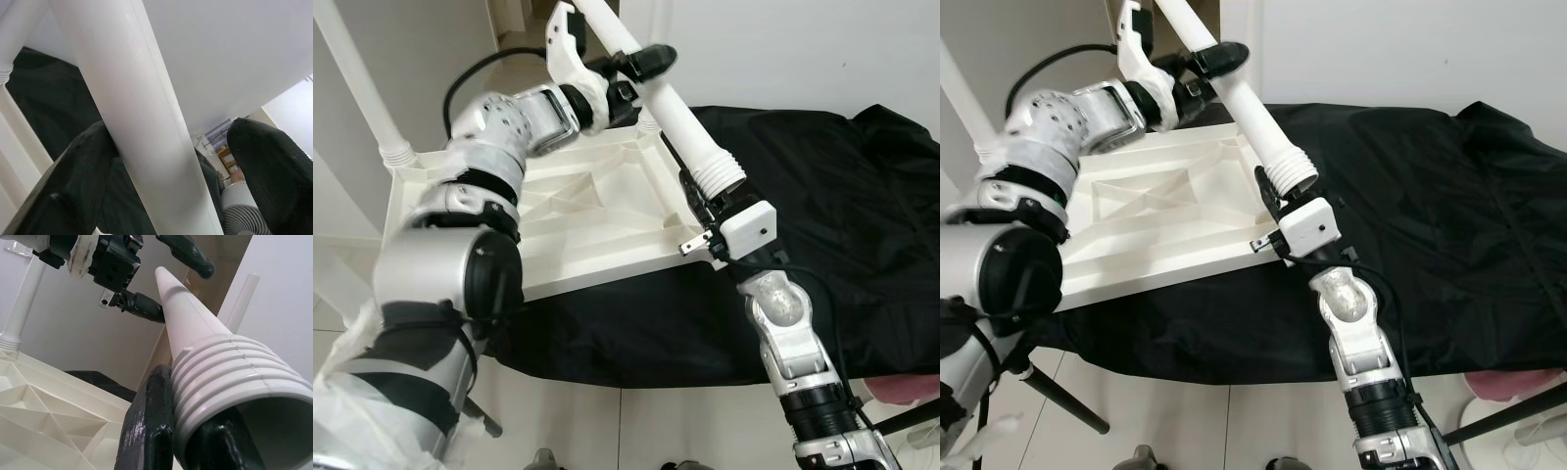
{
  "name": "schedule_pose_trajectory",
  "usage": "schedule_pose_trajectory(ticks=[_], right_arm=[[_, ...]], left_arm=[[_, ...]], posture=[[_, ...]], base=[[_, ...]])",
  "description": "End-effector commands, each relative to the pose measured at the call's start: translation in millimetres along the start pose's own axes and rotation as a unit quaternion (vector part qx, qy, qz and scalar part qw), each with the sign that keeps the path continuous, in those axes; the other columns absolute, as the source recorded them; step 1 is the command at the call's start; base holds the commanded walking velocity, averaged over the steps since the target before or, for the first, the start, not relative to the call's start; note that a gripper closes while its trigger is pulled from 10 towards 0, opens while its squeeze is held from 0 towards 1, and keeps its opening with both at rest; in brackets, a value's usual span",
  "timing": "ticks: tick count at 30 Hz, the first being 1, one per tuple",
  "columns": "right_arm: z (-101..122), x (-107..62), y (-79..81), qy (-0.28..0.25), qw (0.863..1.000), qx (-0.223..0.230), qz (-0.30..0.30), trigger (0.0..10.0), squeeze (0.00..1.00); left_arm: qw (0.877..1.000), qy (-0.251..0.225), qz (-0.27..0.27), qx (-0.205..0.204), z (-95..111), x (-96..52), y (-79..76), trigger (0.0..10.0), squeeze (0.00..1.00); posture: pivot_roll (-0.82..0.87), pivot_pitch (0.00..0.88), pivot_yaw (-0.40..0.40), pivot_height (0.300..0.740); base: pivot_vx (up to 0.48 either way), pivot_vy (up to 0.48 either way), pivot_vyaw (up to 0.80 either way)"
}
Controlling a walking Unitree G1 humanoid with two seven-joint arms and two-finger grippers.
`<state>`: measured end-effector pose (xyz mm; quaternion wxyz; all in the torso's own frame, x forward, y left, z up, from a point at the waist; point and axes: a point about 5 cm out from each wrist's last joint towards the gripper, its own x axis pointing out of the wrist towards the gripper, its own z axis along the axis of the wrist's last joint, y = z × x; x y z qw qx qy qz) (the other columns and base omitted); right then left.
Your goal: Building children table
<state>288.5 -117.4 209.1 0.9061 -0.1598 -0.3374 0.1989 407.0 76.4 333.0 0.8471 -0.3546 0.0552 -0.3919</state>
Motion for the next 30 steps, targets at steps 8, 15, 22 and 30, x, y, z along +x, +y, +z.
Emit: schedule_pose_trajectory(ticks=[8,15,22,30], right_arm=[[2.2,-5.3,7.8,-0.006,1.0,-0.007,0.01,10.0,0.0],[2.8,-5.0,12.2,-0.01,1.0,-0.011,0.011,10.0,0.0],[4.2,-5.4,16.3,-0.017,0.999,-0.03,0.014,10.0,0.0],[3.9,-7.1,15.6,-0.021,0.999,-0.043,-0.006,10.0,0.0]], left_arm=[[0.999,-0.024,0.042,0.012,12.4,2.6,-1.0,10.0,0.0],[0.998,-0.015,0.06,-0.001,7.0,2.9,4.4,7.9,0.0],[0.997,-0.009,0.075,-0.012,0.9,3.2,9.5,0.0,0.0],[0.996,-0.019,0.083,-0.029,2.9,1.9,11.5,0.0,0.0]], posture=[[-0.05,0.0,0.041,0.74],[-0.04,0.0,0.043,0.74],[-0.05,0.0,0.045,0.74],[-0.05,0.0,0.047,0.74]], base=[[0.0,0.0,0.0],[0.0,0.0,0.0],[0.0,0.0,0.0],[0.0,0.0,0.0]])
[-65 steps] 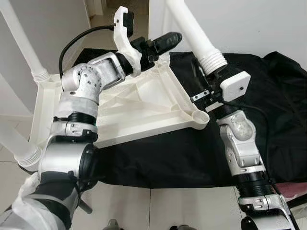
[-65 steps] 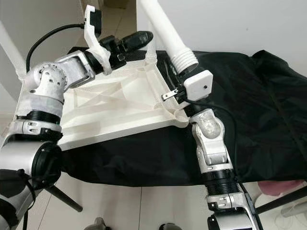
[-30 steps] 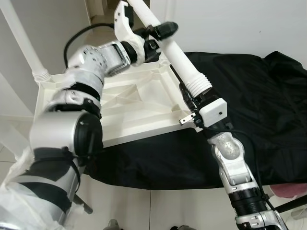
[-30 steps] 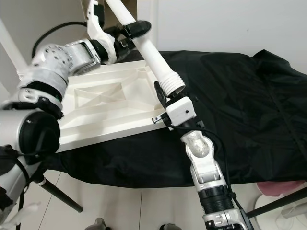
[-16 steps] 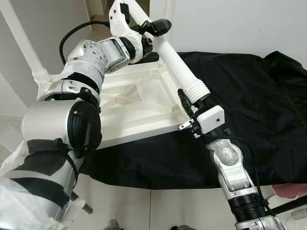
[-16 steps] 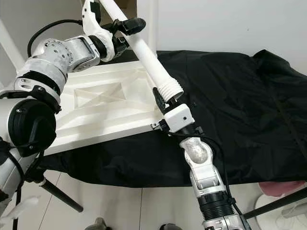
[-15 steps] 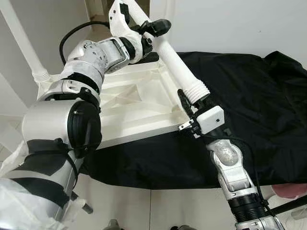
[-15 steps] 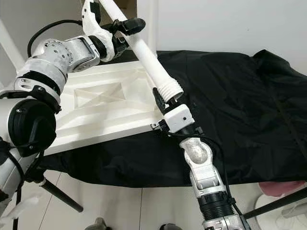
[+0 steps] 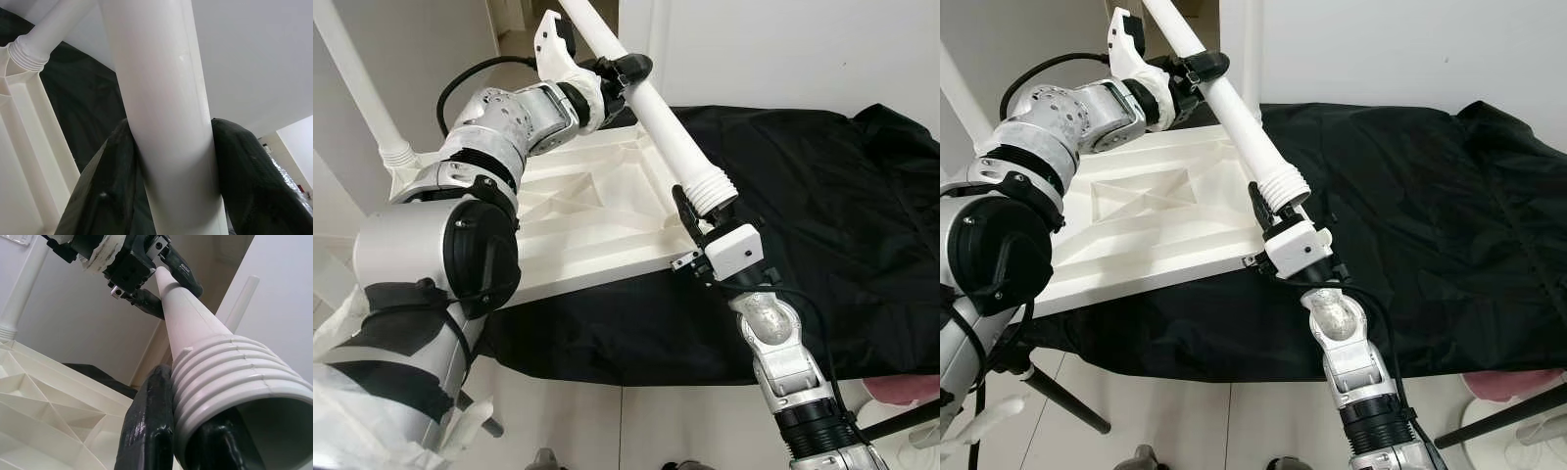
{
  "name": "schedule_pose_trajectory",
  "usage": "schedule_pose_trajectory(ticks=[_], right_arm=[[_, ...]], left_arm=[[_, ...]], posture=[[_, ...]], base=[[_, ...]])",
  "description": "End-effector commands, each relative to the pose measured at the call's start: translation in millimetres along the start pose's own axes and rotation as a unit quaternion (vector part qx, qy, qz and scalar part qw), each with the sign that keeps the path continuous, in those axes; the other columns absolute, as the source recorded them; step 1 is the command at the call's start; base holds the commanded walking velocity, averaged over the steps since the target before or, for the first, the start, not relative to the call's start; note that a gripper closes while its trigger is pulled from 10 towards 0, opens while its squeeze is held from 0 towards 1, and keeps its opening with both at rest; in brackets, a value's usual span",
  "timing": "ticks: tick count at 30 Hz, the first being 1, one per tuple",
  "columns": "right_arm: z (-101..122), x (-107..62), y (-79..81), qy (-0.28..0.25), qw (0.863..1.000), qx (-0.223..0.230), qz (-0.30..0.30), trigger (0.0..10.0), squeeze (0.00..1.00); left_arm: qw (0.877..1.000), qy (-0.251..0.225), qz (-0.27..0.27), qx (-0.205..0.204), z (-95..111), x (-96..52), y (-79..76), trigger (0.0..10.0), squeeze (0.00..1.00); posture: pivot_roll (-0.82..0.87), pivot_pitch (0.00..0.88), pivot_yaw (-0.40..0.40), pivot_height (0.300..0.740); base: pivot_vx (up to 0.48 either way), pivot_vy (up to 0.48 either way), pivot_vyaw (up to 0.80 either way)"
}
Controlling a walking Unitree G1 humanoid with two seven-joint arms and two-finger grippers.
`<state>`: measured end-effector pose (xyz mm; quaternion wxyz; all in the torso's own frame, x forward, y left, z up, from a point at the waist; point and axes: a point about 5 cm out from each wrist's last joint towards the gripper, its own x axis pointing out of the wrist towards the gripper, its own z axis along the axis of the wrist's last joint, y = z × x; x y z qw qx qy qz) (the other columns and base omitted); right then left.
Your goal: Building children table
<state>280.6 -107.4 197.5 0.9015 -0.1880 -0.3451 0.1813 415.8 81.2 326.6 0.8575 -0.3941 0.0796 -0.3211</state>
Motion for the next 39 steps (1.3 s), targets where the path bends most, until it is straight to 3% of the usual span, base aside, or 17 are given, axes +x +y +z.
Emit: schedule_pose_trajectory(ticks=[1,2,9,18,19,24,27,32,34,35,36,39], right_arm=[[4.7,-1.1,-0.6,-0.02,1.0,-0.009,-0.008,10.0,0.0],[3.4,-2.6,-0.8,-0.018,1.0,-0.003,-0.018,10.0,1.0],[-0.8,-13.3,6.2,-0.01,0.999,0.01,-0.051,10.0,1.0],[-7.6,-25.9,11.3,0.01,0.998,-0.007,-0.06,10.0,1.0],[-7.9,-26.5,11.9,0.01,0.998,-0.008,-0.06,10.0,0.0],[-13.7,-41.3,15.6,0.032,0.998,-0.003,-0.058,10.0,0.0],[-18.0,-50.8,11.7,0.054,0.996,0.003,-0.075,10.0,0.0],[-19.7,-51.5,7.4,0.066,0.994,0.02,-0.09,10.0,0.0],[-22.9,-50.6,5.3,0.074,0.992,0.041,-0.095,10.0,0.0],[-22.9,-50.6,5.3,0.074,0.992,0.041,-0.095,10.0,0.0],[-24.0,-49.5,5.0,0.076,0.992,0.048,-0.093,10.0,0.0],[-23.8,-49.3,5.1,0.075,0.992,0.047,-0.091,10.0,0.0]], left_arm=[[1.0,-0.003,0.014,0.012,2.9,0.1,-0.2,0.0,0.0],[1.0,-0.006,0.016,0.01,4.3,-0.5,0.1,0.0,0.0],[1.0,-0.019,0.024,0.002,9.7,-3.4,3.1,0.0,0.0],[0.999,-0.035,0.035,-0.005,16.7,-8.2,8.4,0.0,0.0],[0.999,-0.036,0.036,-0.006,16.9,-8.3,8.5,10.0,0.0],[0.997,-0.057,0.054,-0.018,24.8,-13.7,14.6,10.0,0.0],[0.995,-0.076,0.06,-0.002,32.8,-18.5,18.1,10.0,0.0],[0.996,-0.077,0.051,0.013,34.6,-18.1,15.1,10.0,0.0],[0.993,-0.083,0.057,0.067,35.4,-17.5,15.5,10.0,0.0],[0.993,-0.083,0.057,0.067,35.4,-17.5,15.5,10.0,0.0],[0.989,-0.087,0.055,0.103,35.2,-16.9,15.6,10.0,0.0],[0.989,-0.088,0.054,0.109,35.1,-16.8,15.6,10.0,0.0]], posture=[[-0.05,0.0,0.047,0.74],[-0.05,0.0,0.044,0.74],[-0.05,0.0,0.044,0.74],[-0.05,0.0,0.044,0.74],[-0.05,0.0,0.046,0.74],[-0.06,0.0,0.043,0.74],[-0.06,0.0,0.039,0.74],[-0.06,0.0,0.035,0.74],[-0.06,0.0,0.031,0.74],[-0.06,0.0,0.031,0.74],[-0.06,0.0,0.029,0.74],[-0.06,0.0,0.029,0.74]], base=[[0.0,0.0,0.0],[0.0,0.0,0.0],[0.0,0.0,0.0],[0.0,0.0,0.0],[0.0,0.0,0.0],[0.0,0.0,0.0],[0.0,0.0,0.0],[0.0,0.0,0.0],[0.0,0.0,0.0],[0.0,0.0,0.0],[0.0,0.0,0.0],[0.0,0.0,0.0]])
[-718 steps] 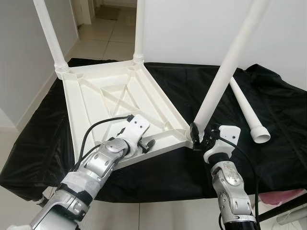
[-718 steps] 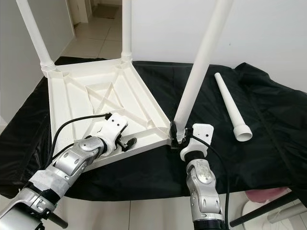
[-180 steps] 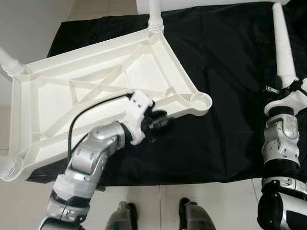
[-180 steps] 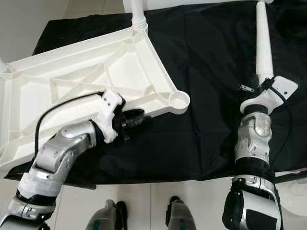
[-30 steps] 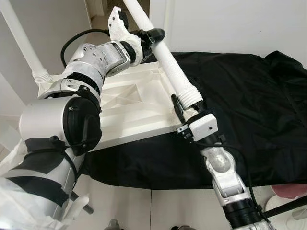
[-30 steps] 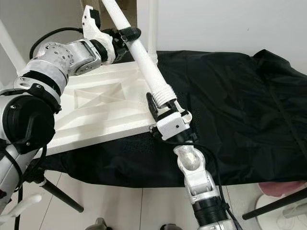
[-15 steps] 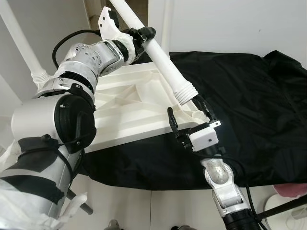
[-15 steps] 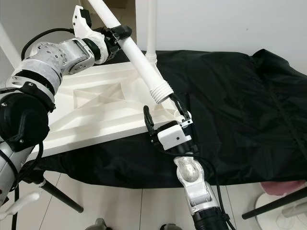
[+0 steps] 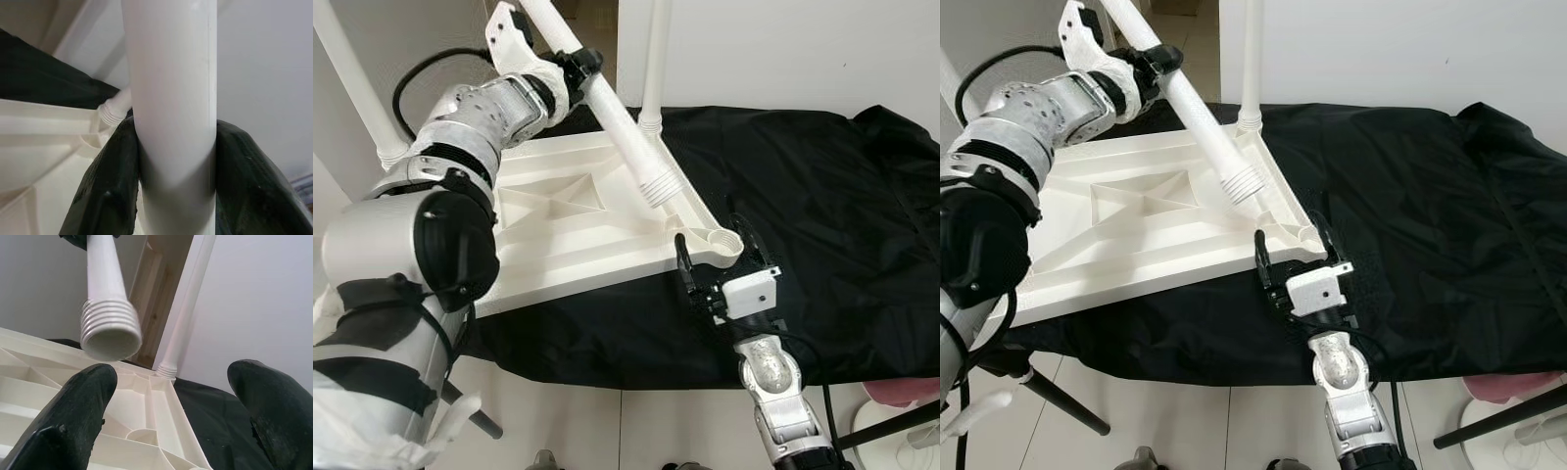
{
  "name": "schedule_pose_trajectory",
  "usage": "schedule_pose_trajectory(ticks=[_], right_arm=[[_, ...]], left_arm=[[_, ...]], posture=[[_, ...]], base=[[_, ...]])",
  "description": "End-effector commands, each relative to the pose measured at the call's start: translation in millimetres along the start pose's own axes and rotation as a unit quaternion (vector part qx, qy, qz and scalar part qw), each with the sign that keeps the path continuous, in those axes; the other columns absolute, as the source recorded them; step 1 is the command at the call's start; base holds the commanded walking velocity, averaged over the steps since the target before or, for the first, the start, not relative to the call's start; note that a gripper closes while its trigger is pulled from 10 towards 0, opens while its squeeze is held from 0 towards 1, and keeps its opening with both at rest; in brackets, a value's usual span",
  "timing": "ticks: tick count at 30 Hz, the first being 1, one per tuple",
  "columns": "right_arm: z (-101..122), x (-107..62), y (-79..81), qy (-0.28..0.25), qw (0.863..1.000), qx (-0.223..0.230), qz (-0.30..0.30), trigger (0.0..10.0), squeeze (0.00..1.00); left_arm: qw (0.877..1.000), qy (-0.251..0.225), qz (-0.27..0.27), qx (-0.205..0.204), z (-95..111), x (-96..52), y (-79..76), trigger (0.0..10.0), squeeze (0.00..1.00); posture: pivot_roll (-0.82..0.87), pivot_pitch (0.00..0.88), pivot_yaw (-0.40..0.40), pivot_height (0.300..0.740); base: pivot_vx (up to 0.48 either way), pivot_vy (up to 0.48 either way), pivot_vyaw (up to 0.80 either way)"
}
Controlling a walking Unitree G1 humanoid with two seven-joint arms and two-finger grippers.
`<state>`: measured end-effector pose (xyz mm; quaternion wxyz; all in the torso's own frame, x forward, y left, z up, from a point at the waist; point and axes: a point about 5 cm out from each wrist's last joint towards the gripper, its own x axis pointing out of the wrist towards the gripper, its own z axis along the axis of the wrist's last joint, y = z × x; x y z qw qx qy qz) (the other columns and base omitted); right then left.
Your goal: Building children table
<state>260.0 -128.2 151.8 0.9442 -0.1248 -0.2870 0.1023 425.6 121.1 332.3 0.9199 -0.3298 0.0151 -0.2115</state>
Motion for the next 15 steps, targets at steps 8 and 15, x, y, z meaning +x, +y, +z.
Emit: schedule_pose_trajectory(ticks=[8,15], right_arm=[[0.2,14.0,7.7,0.037,0.994,0.097,0.029,10.0,0.0],[3.1,22.2,4.6,0.047,0.992,0.115,0.028,10.0,0.0]], left_arm=[[0.994,-0.051,-0.057,0.078,0.6,0.7,-7.2,10.0,0.0],[0.99,-0.072,-0.065,0.1,-1.2,1.1,-10.5,10.0,0.0]], posture=[[-0.05,0.0,0.012,0.74],[-0.05,0.0,0.009,0.74]], base=[[0.0,0.0,0.0],[0.0,0.0,0.0]])
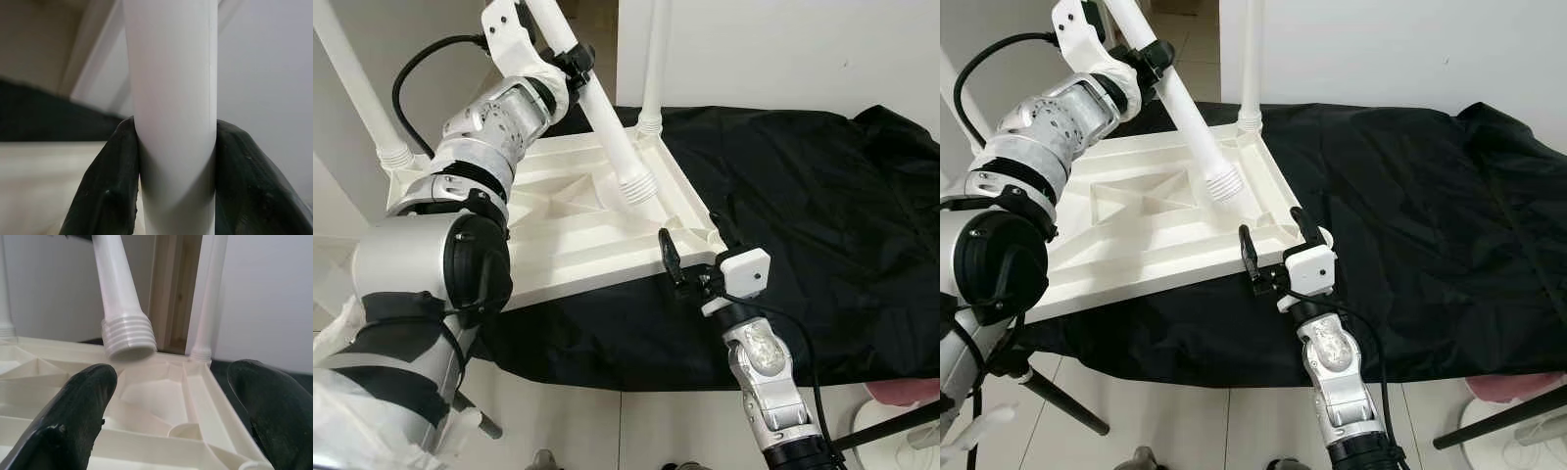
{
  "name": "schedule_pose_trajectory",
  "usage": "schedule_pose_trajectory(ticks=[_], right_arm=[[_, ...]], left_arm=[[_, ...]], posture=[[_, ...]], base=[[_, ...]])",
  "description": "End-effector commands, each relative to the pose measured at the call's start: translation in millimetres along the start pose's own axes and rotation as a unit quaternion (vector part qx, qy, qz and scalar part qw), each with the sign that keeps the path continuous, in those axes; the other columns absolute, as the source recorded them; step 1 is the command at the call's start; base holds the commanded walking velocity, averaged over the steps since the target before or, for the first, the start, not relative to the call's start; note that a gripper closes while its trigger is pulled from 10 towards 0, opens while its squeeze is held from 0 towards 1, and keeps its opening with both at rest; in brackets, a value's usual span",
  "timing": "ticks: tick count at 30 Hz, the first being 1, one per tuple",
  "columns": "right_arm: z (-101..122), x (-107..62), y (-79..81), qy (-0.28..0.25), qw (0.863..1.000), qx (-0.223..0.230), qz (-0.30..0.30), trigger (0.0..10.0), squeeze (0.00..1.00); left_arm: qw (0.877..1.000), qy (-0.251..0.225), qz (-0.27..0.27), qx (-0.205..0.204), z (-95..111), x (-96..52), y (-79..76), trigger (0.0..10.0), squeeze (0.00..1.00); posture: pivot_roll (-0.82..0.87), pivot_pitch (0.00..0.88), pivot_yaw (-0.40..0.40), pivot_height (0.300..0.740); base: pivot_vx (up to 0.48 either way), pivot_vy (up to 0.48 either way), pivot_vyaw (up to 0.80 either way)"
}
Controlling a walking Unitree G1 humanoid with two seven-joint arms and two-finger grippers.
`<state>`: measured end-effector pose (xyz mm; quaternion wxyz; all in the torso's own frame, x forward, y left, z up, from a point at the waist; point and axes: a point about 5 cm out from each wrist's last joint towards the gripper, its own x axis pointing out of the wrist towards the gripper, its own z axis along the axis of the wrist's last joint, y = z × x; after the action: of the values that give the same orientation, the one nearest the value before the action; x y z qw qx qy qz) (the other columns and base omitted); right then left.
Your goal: Building children table
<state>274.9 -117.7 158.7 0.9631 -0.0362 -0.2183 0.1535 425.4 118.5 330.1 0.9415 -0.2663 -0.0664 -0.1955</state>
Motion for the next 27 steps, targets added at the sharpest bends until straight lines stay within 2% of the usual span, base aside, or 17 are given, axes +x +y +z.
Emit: schedule_pose_trajectory(ticks=[1,5,9,15,18,21,27], right_arm=[[9.1,11.7,-6.2,0.002,1.0,0.001,0.001,10.0,0.0],[9.3,14.6,-8.7,0.011,1.0,0.001,0.003,10.0,0.0],[12.0,18.7,-13.2,0.024,1.0,0.012,0.006,10.0,0.0],[13.4,20.7,-13.9,0.036,0.999,0.019,0.011,10.0,0.0],[12.2,22.7,-15.6,0.051,0.999,0.011,0.004,10.0,0.0],[11.7,25.7,-14.3,0.059,0.998,0.012,0.008,10.0,0.0],[13.6,30.1,-13.7,0.058,0.998,-0.002,0.026,10.0,0.0]], left_arm=[[0.997,-0.032,-0.069,0.027,0.8,0.2,-13.7,10.0,0.0],[0.996,-0.045,-0.07,0.043,-0.2,-0.6,-15.0,10.0,0.0],[0.99,-0.055,-0.088,0.096,-14.0,-4.8,-20.6,10.0,0.0],[0.987,-0.06,-0.084,0.127,-21.7,-7.7,-21.9,10.0,0.0],[0.983,-0.064,-0.086,0.146,-30.0,-10.5,-27.3,10.0,0.0],[0.977,-0.072,-0.106,0.173,-42.7,-15.8,-39.0,10.0,0.0],[0.969,-0.085,-0.136,0.187,-51.5,-23.2,-50.4,10.0,0.0]], posture=[[-0.05,0.0,0.006,0.74],[-0.05,0.0,0.006,0.74],[-0.05,0.0,-0.004,0.74],[-0.05,0.0,-0.013,0.74],[-0.04,0.0,-0.019,0.74],[-0.04,0.0,-0.022,0.74],[-0.04,0.0,-0.024,0.74]], base=[[0.0,0.0,0.0],[0.0,0.0,0.0],[0.0,0.0,0.0],[0.0,0.0,0.0],[0.0,0.0,0.0],[0.0,0.0,0.0],[0.0,0.0,0.0]])
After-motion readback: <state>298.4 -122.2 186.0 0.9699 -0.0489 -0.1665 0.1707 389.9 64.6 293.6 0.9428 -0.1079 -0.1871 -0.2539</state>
